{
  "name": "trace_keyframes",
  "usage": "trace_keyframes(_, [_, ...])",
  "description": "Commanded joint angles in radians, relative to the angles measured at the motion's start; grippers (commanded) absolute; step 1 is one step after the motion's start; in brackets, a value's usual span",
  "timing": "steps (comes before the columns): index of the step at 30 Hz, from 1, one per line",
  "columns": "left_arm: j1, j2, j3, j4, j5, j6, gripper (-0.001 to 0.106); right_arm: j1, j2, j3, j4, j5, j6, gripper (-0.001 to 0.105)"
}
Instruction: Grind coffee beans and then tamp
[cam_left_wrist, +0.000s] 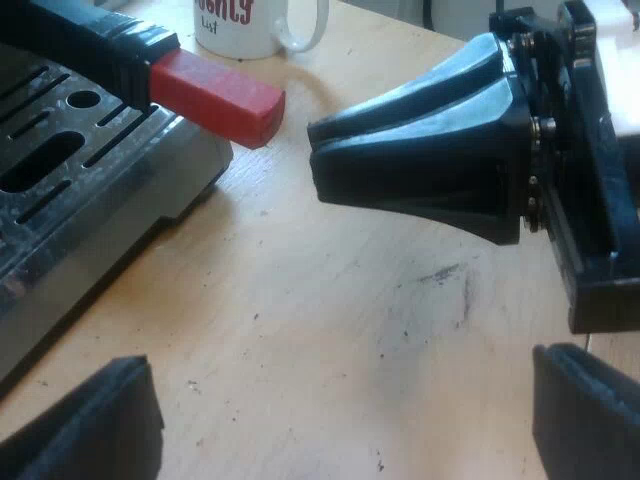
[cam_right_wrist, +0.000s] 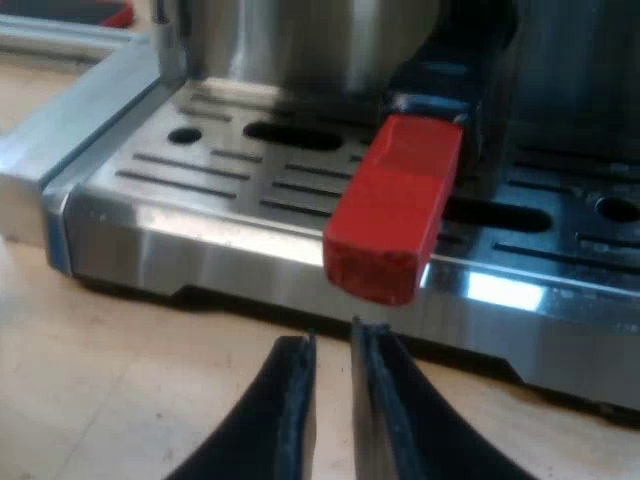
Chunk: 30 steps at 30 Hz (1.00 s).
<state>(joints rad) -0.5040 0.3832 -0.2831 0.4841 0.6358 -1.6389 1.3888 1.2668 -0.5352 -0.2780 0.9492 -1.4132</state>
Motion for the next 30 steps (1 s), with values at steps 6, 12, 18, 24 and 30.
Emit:
trace_keyframes(6, [-0.005,0.000,-0.001,-0.015,0.033,-0.009,0.078,-0.046,0.003,-0.007,-0.041,0.027,-0.004,0.013])
trace_keyframes(12, [-0.005,0.000,-0.001,-0.015,0.033,-0.009,0.078,-0.090,0.003,-0.007,-0.040,0.025,-0.004,0.013])
trace_keyframes(18, [-0.005,0.000,-0.001,-0.015,0.035,-0.009,0.078,-0.095,0.003,-0.007,-0.040,0.062,-0.004,0.013])
trace_keyframes(24, [-0.005,0.000,-0.001,-0.015,0.035,-0.009,0.078,-0.095,0.003,-0.007,-0.040,0.131,-0.004,0.013])
trace_keyframes(30, [-0.005,0.000,-0.001,-0.015,0.035,-0.009,0.078,-0.109,0.003,-0.009,-0.040,0.131,-0.006,0.013])
